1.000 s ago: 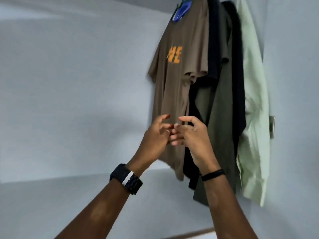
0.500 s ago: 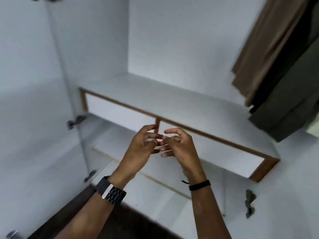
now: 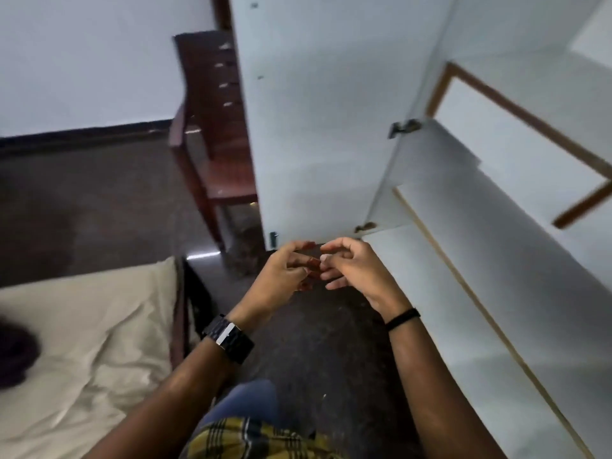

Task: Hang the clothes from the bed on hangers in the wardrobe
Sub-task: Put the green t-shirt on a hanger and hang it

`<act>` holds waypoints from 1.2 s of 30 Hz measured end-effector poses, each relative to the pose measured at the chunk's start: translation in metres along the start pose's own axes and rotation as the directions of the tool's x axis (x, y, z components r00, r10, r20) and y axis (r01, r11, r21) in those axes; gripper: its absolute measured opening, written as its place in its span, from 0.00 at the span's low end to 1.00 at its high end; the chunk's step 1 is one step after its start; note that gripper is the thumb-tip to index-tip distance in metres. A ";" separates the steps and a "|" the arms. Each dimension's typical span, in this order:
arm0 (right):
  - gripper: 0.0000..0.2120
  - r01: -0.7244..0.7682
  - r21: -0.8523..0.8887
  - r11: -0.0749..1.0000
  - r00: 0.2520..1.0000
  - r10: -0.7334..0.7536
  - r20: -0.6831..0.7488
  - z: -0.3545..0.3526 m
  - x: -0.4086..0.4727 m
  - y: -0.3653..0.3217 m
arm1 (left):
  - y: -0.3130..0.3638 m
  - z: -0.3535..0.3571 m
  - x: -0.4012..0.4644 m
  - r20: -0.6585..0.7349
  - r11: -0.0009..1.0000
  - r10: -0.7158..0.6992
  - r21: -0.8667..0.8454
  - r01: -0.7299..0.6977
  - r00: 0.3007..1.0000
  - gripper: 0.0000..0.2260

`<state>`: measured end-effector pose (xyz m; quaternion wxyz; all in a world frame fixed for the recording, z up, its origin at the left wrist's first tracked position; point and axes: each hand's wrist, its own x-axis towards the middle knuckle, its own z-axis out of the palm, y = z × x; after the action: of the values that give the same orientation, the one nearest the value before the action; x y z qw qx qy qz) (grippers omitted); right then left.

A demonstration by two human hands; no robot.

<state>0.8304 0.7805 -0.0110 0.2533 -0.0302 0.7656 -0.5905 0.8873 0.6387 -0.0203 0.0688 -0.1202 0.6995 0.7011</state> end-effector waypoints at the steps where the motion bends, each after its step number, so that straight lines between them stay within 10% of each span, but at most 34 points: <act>1: 0.05 -0.004 -0.041 0.999 0.998 0.007 0.063 0.020 0.008 0.000 | -0.008 -0.017 -0.006 -0.045 1.000 -0.015 -0.002 0.015 0.999 0.21; 13: 0.04 0.001 -0.278 0.961 0.826 0.156 0.542 0.298 0.077 -0.002 | -0.101 -0.235 -0.078 -0.560 0.972 -0.214 -0.201 0.120 0.800 0.18; 30: 0.14 0.043 -0.217 0.975 0.663 0.135 0.737 0.584 0.148 0.108 | -0.275 -0.461 -0.093 -0.819 0.940 -0.341 -0.285 0.188 0.461 0.19; 36: 0.19 0.036 -0.102 0.994 0.659 0.054 0.750 0.624 0.172 0.187 | -0.356 -0.486 -0.087 -0.846 0.947 -0.267 -0.142 0.287 0.462 0.16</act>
<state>0.9929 0.2224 -0.3523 0.5476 -0.2812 0.6237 -0.4818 1.1005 0.1648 -0.3371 -0.1711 -0.5607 0.6197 0.5218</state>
